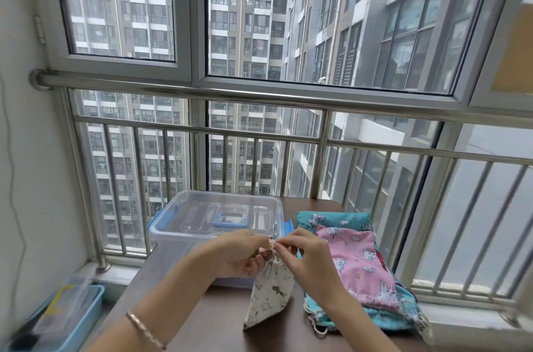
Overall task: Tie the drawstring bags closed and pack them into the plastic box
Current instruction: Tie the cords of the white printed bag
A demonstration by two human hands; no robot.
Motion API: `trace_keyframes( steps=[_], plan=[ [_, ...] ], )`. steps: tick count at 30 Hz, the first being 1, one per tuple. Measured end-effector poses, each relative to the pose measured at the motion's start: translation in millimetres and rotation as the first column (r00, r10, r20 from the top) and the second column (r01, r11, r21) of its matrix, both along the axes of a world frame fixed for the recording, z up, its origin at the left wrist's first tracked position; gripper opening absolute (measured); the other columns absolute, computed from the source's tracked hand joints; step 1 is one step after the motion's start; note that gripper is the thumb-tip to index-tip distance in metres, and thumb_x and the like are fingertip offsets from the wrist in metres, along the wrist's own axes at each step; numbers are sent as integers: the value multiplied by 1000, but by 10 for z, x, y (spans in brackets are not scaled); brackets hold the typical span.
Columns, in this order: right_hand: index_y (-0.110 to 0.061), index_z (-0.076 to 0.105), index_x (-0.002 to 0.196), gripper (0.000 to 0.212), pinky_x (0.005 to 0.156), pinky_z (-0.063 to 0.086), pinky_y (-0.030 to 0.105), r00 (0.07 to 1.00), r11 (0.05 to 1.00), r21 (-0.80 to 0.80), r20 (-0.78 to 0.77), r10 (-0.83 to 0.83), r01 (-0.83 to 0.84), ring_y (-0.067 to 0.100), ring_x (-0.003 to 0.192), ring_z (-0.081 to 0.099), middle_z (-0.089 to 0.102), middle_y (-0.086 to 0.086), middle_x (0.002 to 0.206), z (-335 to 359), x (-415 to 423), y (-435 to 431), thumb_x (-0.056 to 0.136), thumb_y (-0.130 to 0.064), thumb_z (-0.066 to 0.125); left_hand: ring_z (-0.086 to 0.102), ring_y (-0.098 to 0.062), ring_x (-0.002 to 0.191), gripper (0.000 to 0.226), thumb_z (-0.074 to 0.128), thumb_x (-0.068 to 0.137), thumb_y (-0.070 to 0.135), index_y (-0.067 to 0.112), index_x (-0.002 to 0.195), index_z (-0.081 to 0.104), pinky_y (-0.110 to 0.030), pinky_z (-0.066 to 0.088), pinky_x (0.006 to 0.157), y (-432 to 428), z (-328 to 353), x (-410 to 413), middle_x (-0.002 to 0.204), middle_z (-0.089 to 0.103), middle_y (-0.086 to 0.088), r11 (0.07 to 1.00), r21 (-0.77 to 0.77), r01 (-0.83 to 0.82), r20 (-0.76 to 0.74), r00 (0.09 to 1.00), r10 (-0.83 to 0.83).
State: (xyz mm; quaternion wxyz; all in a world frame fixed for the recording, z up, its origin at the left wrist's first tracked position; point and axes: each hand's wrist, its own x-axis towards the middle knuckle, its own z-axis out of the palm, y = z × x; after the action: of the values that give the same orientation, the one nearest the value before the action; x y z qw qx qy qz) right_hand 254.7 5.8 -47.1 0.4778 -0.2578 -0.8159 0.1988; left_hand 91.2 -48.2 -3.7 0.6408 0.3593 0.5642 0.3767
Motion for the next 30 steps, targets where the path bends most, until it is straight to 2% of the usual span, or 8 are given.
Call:
trace_keyframes(
  steps=[5, 9, 12, 17, 19, 26, 28, 30],
  plan=[
    [-24, 79, 93, 13, 61, 49, 21, 996, 998, -2, 66, 61, -61, 9, 66, 59, 66, -12, 74, 67, 91, 2, 81, -22, 75, 40, -6, 55, 6, 51, 95, 12, 7, 92, 52, -15, 34, 47, -22, 11, 19, 68, 48, 0, 999, -36, -1, 76, 997, 3],
    [-24, 79, 93, 11, 61, 42, 11, 989, 997, 16, 130, 67, -69, 2, 67, 56, 59, -21, 72, 94, 135, 11, 83, -23, 75, 44, -7, 55, 11, 59, 92, 11, 4, 99, 55, -16, 39, 45, -43, 7, 81, 69, 53, -3, 1000, -9, -14, 77, 997, 15],
    [-22, 79, 84, 11, 61, 37, 7, 981, 992, 123, 193, 1, -25, -6, 62, 48, 55, -18, 68, 94, 110, 4, 82, -25, 69, 49, -8, 58, 9, 61, 92, 10, 4, 97, 57, -15, 42, 49, -47, -12, 98, 70, 57, -4, 1000, -23, -18, 119, 993, 21],
    [-16, 67, 62, 18, 54, 45, 22, 949, 967, 234, 270, -165, 102, 8, 57, 49, 57, -5, 61, 44, 65, 19, 76, -24, 58, 57, -9, 63, 12, 63, 90, 7, -2, 97, 65, -16, 52, 55, -71, -38, 112, 75, 63, -8, 1000, -15, -25, 180, 983, 27],
    [-15, 58, 59, 16, 53, 40, 19, 937, 960, 246, 286, -202, 132, 8, 56, 47, 53, -6, 61, 43, 75, 41, 73, -23, 56, 59, -9, 62, 17, 64, 89, 5, -5, 102, 66, -16, 54, 57, -74, -55, 115, 76, 65, -9, 998, 27, -58, 171, 984, 53],
    [-21, 49, 65, 12, 60, 34, 19, 910, 982, 135, 378, -171, 129, 0, 62, 38, 44, -13, 66, -49, 274, 170, 73, -22, 59, 56, -8, 60, 17, 69, 85, 8, -3, 98, 72, -20, 55, 65, -101, -173, -2, 68, 61, -4, 973, 158, -170, -39, 983, 178],
    [-23, 56, 73, 10, 64, 39, 19, 911, 998, 32, 407, -62, 54, 1, 68, 45, 51, -12, 73, -44, 270, 130, 74, -33, 55, 58, -9, 61, 16, 67, 87, 9, -2, 97, 72, -20, 55, 64, -105, -196, 30, 70, 63, -6, 970, 178, -165, -77, 980, 181],
    [-26, 60, 96, 26, 77, 46, 20, 914, 986, -160, 390, 110, -50, 2, 84, 55, 59, -12, 88, -22, 262, 69, 72, -36, 57, 62, -11, 65, 17, 64, 89, 9, -3, 99, 72, -20, 55, 63, -94, -195, 64, 77, 67, -9, 970, 188, -155, -62, 984, 170]
  ],
)
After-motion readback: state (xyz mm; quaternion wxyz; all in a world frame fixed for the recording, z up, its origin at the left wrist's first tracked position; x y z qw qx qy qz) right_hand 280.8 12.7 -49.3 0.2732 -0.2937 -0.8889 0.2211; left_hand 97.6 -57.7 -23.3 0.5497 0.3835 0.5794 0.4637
